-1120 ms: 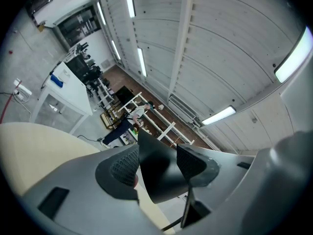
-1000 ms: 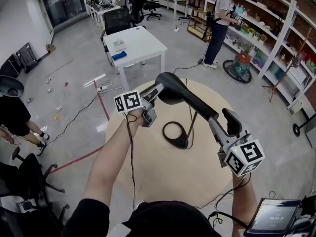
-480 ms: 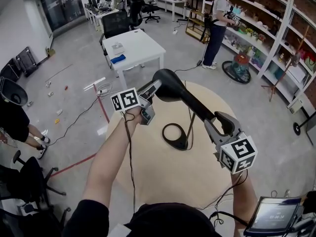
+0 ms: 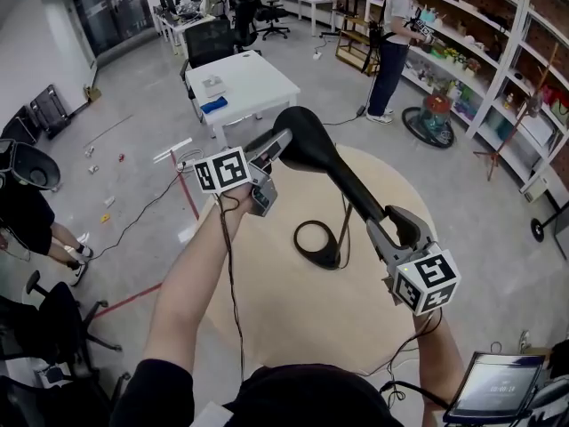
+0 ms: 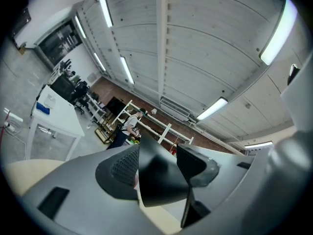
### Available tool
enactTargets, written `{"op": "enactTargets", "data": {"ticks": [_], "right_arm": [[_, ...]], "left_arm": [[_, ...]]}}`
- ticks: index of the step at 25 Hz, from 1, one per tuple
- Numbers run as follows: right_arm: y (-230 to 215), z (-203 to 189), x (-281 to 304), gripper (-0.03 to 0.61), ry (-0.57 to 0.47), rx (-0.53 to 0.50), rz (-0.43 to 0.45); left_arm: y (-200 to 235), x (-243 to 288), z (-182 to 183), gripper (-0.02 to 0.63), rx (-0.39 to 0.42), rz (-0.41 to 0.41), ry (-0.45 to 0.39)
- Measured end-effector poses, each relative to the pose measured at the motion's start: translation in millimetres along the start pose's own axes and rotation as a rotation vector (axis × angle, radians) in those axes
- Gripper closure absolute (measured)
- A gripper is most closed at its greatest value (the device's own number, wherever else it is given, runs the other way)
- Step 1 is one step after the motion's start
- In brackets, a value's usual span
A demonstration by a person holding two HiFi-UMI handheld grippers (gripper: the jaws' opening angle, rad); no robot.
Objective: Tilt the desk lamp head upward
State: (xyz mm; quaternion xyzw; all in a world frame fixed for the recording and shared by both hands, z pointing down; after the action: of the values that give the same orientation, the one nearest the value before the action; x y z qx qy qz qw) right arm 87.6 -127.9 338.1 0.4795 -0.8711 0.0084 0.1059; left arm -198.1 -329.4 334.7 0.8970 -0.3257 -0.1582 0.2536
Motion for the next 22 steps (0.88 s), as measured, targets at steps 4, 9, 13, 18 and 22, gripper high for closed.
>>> {"op": "enactTargets", "data": {"ticks": [4, 9, 13, 18, 22], "right_arm": [[6, -6, 2, 0.403, 0.007, 0.01, 0.002], [8, -12, 6, 0.403, 0.005, 0.02, 0.004], [8, -12, 6, 0.403, -0.004, 0.025, 0.004], [4, -12, 7, 0.403, -0.004, 0.023, 0.008], [7, -16, 9, 0.403, 0.004, 0.03, 0.007]], "left_arm": [[-8, -4, 8, 0.365, 0.069, -0.005, 0.009], [-16, -6, 17, 0.365, 0.15, -0.004, 0.021], [-17, -6, 19, 0.365, 0.173, 0.007, 0.035], [-20, -2, 22, 0.365, 0.203, 0.015, 0.05], [-30, -4, 29, 0.365, 0.227, -0.003, 0.035]]}}
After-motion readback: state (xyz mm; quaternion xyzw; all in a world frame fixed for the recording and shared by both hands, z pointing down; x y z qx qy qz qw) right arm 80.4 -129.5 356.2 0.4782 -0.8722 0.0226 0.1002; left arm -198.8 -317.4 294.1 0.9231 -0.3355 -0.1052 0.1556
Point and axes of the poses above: the fingertips, and each gripper's own axes: x forward along the fingers, y to its left, z out of its top, the point moved 8 cm from there along -x, backward along the fingers, and after that the axes turned 1 degree about -x, right-handed, at the moved point
